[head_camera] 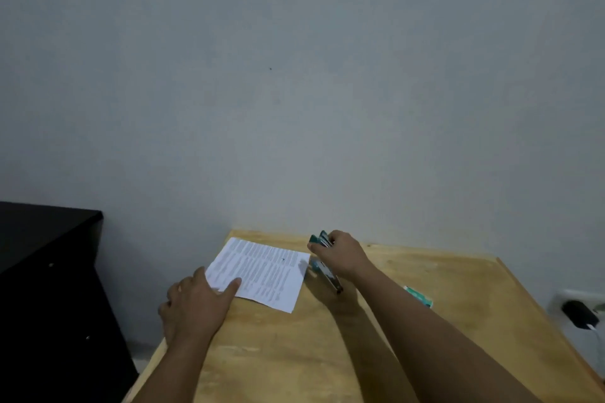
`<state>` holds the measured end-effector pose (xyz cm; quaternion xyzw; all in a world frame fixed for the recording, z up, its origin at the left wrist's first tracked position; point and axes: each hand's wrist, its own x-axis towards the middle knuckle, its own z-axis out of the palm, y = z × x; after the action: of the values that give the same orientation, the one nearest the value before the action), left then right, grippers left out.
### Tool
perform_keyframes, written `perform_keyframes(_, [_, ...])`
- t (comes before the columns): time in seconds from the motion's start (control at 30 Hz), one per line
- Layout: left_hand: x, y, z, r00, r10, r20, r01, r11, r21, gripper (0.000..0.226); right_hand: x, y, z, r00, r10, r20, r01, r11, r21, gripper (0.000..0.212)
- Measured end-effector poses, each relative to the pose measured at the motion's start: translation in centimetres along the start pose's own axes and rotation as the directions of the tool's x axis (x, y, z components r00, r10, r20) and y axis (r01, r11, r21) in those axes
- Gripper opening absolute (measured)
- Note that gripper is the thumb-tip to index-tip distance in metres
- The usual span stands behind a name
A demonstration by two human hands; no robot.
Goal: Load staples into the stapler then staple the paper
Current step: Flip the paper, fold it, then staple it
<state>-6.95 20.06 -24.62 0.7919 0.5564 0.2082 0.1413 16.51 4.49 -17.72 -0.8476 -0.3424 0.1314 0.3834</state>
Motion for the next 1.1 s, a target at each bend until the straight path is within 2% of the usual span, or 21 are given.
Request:
perform_keyframes(0.17, [0.7, -0.7, 0.9, 0.993, 0.114, -0.033, -0.116, 0.992, -0.053, 0.083, 2.9, -2.0, 2.5, 0.997, -0.028, 0.078, 0.043, 0.979, -0.201, 0.032])
perform_keyframes(0.3, [0.8, -1.0, 1.3, 0.971, 0.232, -0.053, -0.236, 0.968, -0.081, 0.069, 4.1, -2.9, 5.1, 0.985, 0.002, 0.175, 0.075, 0.899, -0.431, 0.034])
perform_keyframes(0.4, [0.7, -0.9, 1.2, 0.964, 0.263, -0.025, -0.264, 0.959, -0.102, 0.065, 4.1, -3.4, 6.3, 0.982, 0.013, 0.187, 0.076, 0.886, -0.458, 0.032])
perform_keyframes(0.5, [0.7, -0.8, 1.0, 0.966, 0.26, -0.016, -0.259, 0.957, -0.132, 0.068, 4.0, -4.0, 6.5, 0.975, 0.011, 0.222, 0.077, 0.92, -0.384, 0.028])
perform_keyframes(0.57, [0.7, -1.0, 1.2, 0.962, 0.272, -0.01, -0.269, 0.943, -0.199, 0.07, 4.2, -3.8, 6.6, 0.971, -0.003, 0.238, 0.076, 0.951, -0.3, 0.015])
perform_keyframes(0.67, [0.3, -0.9, 0.8, 0.97, 0.242, -0.031, -0.234, 0.887, -0.399, 0.08, 4.3, -3.6, 5.9, 0.983, -0.003, 0.184, 0.004, 1.0, -0.004, 0.022])
perform_keyframes(0.73, [-0.2, -0.6, 0.1, 0.982, 0.171, -0.08, -0.188, 0.851, -0.491, 0.087, 3.8, -3.6, 4.9, 0.993, 0.002, 0.121, -0.032, 0.969, 0.247, 0.02])
perform_keyframes(0.8, [-0.8, 0.0, -0.6, 0.987, 0.101, -0.121, -0.15, 0.838, -0.525, 0.094, 3.3, -3.5, 3.8, 0.998, 0.012, 0.067, -0.038, 0.917, 0.398, 0.014])
perform_keyframes(0.87, [-1.1, 0.1, -1.3, 0.989, 0.093, -0.117, -0.142, 0.824, -0.549, 0.096, 2.7, -3.6, 2.9, 0.998, 0.021, 0.055, -0.044, 0.882, 0.469, 0.018])
perform_keyframes(0.93, [-1.5, 0.4, -1.6, 0.982, 0.184, -0.049, -0.179, 0.804, -0.568, 0.096, 1.9, -3.6, 2.4, 0.996, 0.016, 0.087, -0.057, 0.872, 0.486, 0.018])
perform_keyframes(1.0, [-2.0, 0.7, -1.8, 0.956, 0.293, -0.017, -0.248, 0.774, -0.583, 0.096, 1.0, -3.5, 2.2, 0.987, 0.008, 0.159, -0.083, 0.879, 0.469, 0.021])
perform_keyframes(1.1, [-2.3, 0.8, -2.1, 0.951, 0.301, -0.066, -0.276, 0.738, -0.615, 0.093, -0.1, -2.9, 2.2, 0.956, -0.008, 0.292, -0.128, 0.886, 0.445, 0.034])
